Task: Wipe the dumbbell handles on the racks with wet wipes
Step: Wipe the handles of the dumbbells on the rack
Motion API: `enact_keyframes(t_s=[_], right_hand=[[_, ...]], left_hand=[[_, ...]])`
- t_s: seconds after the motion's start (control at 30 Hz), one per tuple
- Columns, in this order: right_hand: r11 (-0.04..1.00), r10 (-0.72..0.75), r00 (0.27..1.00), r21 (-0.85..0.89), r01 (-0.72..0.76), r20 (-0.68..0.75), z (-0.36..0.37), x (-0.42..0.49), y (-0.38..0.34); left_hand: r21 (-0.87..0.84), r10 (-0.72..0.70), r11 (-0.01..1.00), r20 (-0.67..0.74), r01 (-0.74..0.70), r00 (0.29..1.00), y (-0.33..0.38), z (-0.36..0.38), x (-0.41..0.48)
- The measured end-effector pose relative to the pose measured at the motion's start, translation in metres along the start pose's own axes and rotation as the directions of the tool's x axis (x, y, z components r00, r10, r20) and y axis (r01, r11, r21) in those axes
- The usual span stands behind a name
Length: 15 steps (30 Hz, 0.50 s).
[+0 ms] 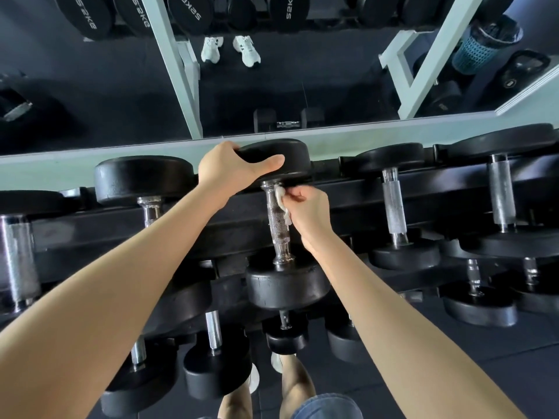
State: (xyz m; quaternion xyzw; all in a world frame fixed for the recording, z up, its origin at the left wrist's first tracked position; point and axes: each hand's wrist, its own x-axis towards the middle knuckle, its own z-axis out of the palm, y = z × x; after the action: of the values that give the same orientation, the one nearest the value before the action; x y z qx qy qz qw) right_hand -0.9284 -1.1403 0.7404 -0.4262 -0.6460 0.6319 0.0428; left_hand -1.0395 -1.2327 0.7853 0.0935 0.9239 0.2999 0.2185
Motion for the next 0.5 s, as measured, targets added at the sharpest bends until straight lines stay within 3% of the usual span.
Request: enact_keyframes(t_s=[0.1,0.2,0.27,0.37,0.5], right_hand=[[0.988,0.057,0.993,-0.149,-0.041,0.106,-0.017,-0.02,0.024],[0.978,0.205,0.958,-0.085,-0.191,0.201,-0.024,-0.01,0.017],[0.969,0.242,0.952,0.009,-0.248,0.19,-0.018,0.005,0.004],[0.978,0.187,0.969,0.058,-0.198,0.161,-0.017,0.0,0.005],[0.986,0.131,0.968,-0.134,-0.103,0.215,-0.036,-0.03,0.017]], left_hand=[[0.006,-0.012,1.0,0.013,0.012,1.0,0.001,-0.003,-0.001],[0.036,-0.014,0.999,0.027,0.013,1.0,0.003,-0.003,-0.001],[0.054,-0.006,0.999,0.023,0.004,1.0,0.006,-0.001,-0.002],[0.075,-0.002,0.997,0.016,0.001,1.0,0.007,0.0,-0.001],[0.088,-0.01,0.996,0.014,0.009,1.0,0.008,-0.003,-0.004]])
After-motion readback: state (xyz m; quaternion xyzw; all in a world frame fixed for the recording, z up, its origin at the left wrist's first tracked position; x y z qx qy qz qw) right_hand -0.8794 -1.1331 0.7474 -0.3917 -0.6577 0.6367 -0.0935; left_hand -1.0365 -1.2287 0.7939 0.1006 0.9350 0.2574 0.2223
